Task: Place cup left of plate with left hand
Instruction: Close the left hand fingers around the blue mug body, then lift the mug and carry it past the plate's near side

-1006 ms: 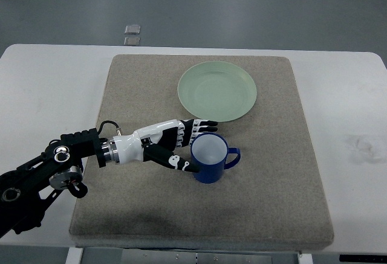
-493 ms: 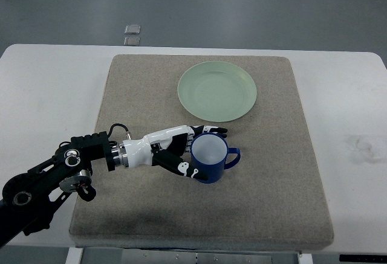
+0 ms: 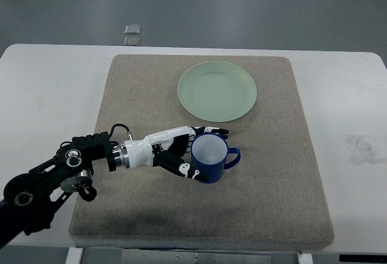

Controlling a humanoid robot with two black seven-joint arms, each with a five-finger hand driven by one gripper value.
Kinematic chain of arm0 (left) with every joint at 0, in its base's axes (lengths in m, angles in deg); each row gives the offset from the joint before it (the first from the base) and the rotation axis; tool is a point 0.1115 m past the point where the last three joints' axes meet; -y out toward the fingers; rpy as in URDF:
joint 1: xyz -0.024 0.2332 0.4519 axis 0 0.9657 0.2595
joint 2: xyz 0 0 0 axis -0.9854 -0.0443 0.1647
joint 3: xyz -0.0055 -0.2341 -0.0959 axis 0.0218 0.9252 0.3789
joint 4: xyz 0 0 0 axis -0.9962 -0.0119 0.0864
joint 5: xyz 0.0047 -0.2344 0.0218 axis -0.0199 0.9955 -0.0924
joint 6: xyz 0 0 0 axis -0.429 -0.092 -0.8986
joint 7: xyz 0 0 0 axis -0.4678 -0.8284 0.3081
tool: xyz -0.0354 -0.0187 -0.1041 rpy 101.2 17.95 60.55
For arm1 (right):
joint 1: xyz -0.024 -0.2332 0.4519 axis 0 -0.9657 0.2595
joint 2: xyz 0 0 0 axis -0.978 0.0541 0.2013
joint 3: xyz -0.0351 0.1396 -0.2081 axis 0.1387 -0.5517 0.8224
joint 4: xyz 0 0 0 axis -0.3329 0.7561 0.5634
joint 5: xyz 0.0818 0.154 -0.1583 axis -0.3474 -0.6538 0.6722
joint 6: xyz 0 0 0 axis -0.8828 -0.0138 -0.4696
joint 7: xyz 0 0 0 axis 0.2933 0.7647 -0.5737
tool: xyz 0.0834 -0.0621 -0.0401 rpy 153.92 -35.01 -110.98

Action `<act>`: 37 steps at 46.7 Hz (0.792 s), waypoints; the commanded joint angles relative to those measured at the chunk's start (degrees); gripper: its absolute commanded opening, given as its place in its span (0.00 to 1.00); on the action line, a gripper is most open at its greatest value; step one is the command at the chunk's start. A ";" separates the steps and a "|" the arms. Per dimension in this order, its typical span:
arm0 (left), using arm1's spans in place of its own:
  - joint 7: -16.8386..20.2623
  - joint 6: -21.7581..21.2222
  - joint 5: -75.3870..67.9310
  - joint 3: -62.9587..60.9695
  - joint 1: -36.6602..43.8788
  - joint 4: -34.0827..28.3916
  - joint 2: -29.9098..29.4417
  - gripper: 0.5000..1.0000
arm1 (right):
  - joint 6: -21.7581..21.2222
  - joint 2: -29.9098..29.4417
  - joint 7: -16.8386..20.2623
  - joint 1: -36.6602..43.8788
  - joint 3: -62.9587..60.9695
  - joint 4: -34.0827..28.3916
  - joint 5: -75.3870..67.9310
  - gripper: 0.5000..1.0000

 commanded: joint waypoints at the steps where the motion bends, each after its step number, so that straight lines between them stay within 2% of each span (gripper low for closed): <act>1: 0.00 0.00 -0.22 0.00 0.00 0.08 0.01 0.78 | 0.00 0.00 0.00 0.01 0.00 0.00 0.00 0.86; 3: 0.00 0.00 -0.31 0.00 0.00 0.08 0.10 0.73 | 0.00 0.00 0.00 0.01 0.00 0.00 0.00 0.86; 8: 0.00 0.00 -0.31 0.00 0.00 0.08 0.10 0.70 | 0.00 0.00 0.00 0.01 0.00 0.00 0.00 0.86; 10: 0.00 0.00 -0.31 0.00 0.00 0.08 0.10 0.64 | 0.00 0.00 0.00 0.01 0.00 0.00 0.00 0.86; 15: 0.00 0.00 -0.31 0.00 0.00 0.08 0.10 0.58 | 0.00 0.00 0.00 0.01 0.00 0.00 0.00 0.86; 23: 0.00 0.00 -0.31 0.00 0.00 0.08 0.10 0.55 | 0.00 0.00 0.00 0.01 0.00 0.00 0.00 0.86; 32: 0.00 0.00 -0.31 0.09 -0.09 0.34 0.27 0.41 | 0.00 0.00 0.00 0.01 0.00 0.00 0.00 0.86; 37: 0.18 0.00 -0.22 0.97 -0.35 0.52 0.36 0.38 | 0.00 0.00 0.00 0.01 0.00 0.00 0.00 0.86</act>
